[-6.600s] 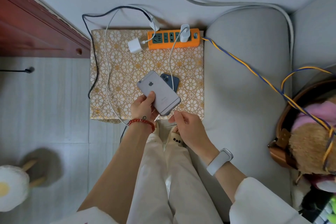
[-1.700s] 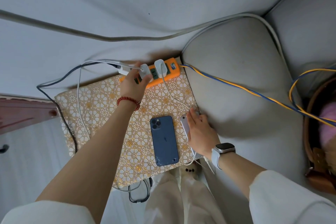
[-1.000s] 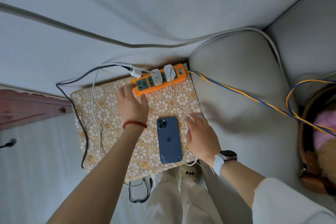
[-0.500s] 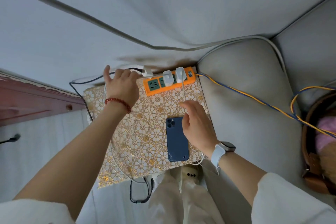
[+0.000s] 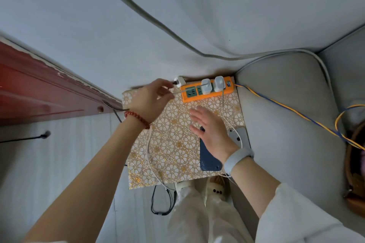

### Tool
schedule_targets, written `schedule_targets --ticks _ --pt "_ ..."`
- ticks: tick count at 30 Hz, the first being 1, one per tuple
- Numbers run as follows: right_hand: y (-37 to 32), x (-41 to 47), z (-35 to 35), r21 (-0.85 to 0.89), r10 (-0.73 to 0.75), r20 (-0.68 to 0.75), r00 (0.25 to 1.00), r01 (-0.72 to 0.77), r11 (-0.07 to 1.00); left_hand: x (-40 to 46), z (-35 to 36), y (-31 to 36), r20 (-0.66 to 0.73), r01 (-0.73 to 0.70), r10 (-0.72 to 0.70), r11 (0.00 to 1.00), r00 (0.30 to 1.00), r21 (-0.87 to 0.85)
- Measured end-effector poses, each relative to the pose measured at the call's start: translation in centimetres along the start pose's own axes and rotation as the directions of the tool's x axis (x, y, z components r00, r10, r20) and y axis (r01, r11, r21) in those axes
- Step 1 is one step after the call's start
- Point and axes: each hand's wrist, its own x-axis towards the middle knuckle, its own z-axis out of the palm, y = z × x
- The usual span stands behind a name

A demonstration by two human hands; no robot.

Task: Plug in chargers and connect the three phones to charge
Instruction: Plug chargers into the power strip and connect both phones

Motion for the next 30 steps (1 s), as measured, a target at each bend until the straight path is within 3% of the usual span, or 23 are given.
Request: schedule_targets --ticks 3,6,11,14,16,18,20,21,24,26,30 --pt "-2.4 0.6 0.2 0.31 -0.001 0.073 0.997 -0.021 0.951 -2.4 1.2 1.1 0.013 -0.068 0.068 0.998 0.998 0.004" --pt "-4.3 1.2 -0.4 0.444 0.057 0.029 0.998 -0.064 0.894 -5.0 2.4 0.2 0.003 -0.07 0.07 0.996 0.998 0.052" --pt "-5.5 0.9 -2.6 0.557 0.097 -0.025 0.995 -0.067 0.828 -7.4 1.9 -3.8 0.107 0.183 -0.201 0.971 0.974 0.153" --pt "-4.2 0.0 -2.3 0.465 0.089 0.106 0.99 -0.128 0.876 -7.9 1.6 -4.5 0.094 0.311 -0.309 0.95 0.946 -0.004" --pt "-2.8 -0.9 -1.5 0.36 0.1 0.155 0.983 -0.15 0.921 -7.9 1.1 -3.9 0.081 0.391 -0.383 0.892 0.92 -0.228" --pt "-1.1 -2.0 -0.6 0.009 0.042 0.168 0.985 -0.044 0.999 -7.9 0.4 -2.9 0.102 0.433 -0.442 0.765 0.891 -0.477" --pt "0.8 -3.1 0.5 -0.35 0.025 0.253 0.967 0.067 0.934 -8.0 -0.5 -1.8 0.14 0.433 -0.46 0.63 0.877 -0.645" --pt "1.6 -3.7 1.1 -0.419 0.067 0.297 0.953 0.067 0.906 -8.1 -0.9 -1.1 0.162 0.422 -0.449 0.573 0.879 -0.702" --pt "3.0 -5.1 3.1 -0.47 0.104 0.403 0.909 0.109 0.876 -8.4 -1.9 0.5 0.224 0.374 -0.359 0.434 0.906 -0.82" --pt "3.4 -5.6 3.9 -0.464 0.071 0.451 0.89 0.165 0.87 -8.6 -2.4 1.2 0.213 0.336 -0.319 0.406 0.924 -0.85" --pt "2.2 -6.1 3.6 -0.473 0.006 0.352 0.936 0.172 0.864 -9.7 -2.1 0.5 0.133 0.284 -0.369 0.393 0.92 -0.875"
